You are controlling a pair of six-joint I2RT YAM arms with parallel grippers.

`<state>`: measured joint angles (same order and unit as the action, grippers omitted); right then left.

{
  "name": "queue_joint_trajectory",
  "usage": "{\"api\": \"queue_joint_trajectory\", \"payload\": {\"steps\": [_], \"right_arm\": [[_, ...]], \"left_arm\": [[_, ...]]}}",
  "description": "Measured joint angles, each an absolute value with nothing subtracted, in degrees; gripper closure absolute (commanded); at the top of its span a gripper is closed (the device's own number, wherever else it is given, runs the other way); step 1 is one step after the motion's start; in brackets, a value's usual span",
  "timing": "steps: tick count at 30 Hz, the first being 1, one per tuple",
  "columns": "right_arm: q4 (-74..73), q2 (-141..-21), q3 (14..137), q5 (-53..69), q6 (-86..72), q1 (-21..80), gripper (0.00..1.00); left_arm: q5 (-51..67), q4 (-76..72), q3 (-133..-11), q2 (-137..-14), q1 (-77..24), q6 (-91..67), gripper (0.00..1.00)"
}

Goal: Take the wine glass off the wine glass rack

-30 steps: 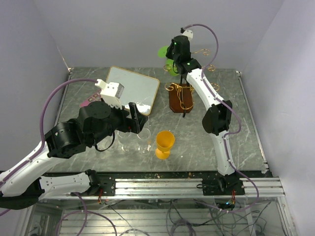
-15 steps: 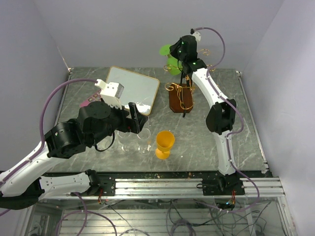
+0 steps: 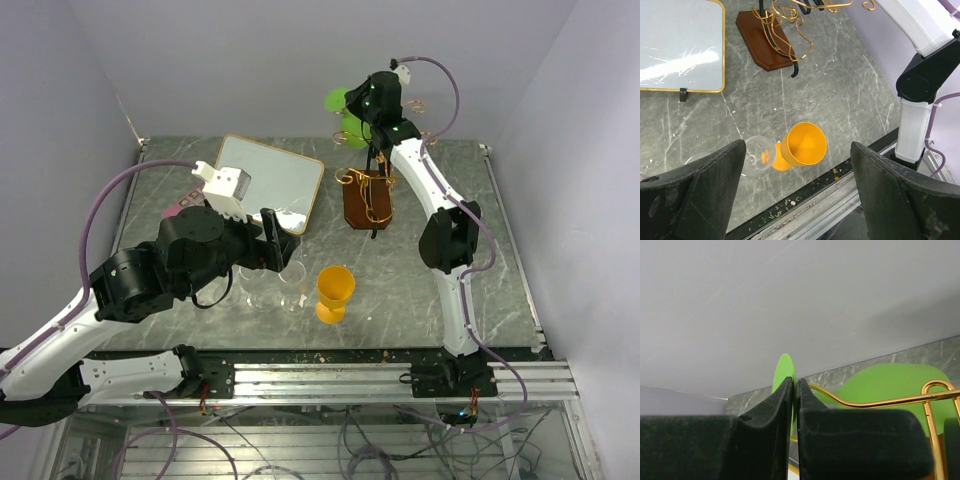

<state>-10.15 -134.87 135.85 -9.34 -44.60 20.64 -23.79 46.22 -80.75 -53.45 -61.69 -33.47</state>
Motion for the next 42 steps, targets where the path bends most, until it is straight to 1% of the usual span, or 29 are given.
{"api": "queue_joint_trajectory", "payload": {"steps": [9,21,26,33,42], "right_arm": [[-10.7,-133.2,134.8,-10.3,-45.8,20.3,1.00],[-10.3,-124.7,126.1,-9.4,-49.4,19.7,1.00],[-10.5,-123.7,124.4,-7.9,-50.7,19.4,1.00],[-10.6,-123.2,122.9,-3.0,-51.9,19.0,1.00],[-9.5,-123.1,122.8,9.4,-54.9,18.8,1.00]], "left_arm": [[-23.8,46.2,-80.8,-53.5,-61.7,-33.5,0.04],[-23.7,46.2,-80.8,-53.5,-61.7,-34.1,0.04],[-23.7,46.2,-80.8,-53.5,-61.7,-34.1,0.04],[-23.7,46.2,-80.8,-53.5,-61.7,-34.1,0.04],[-23.5,46.2,-80.8,-53.7,-61.7,-34.2,0.04]]}}
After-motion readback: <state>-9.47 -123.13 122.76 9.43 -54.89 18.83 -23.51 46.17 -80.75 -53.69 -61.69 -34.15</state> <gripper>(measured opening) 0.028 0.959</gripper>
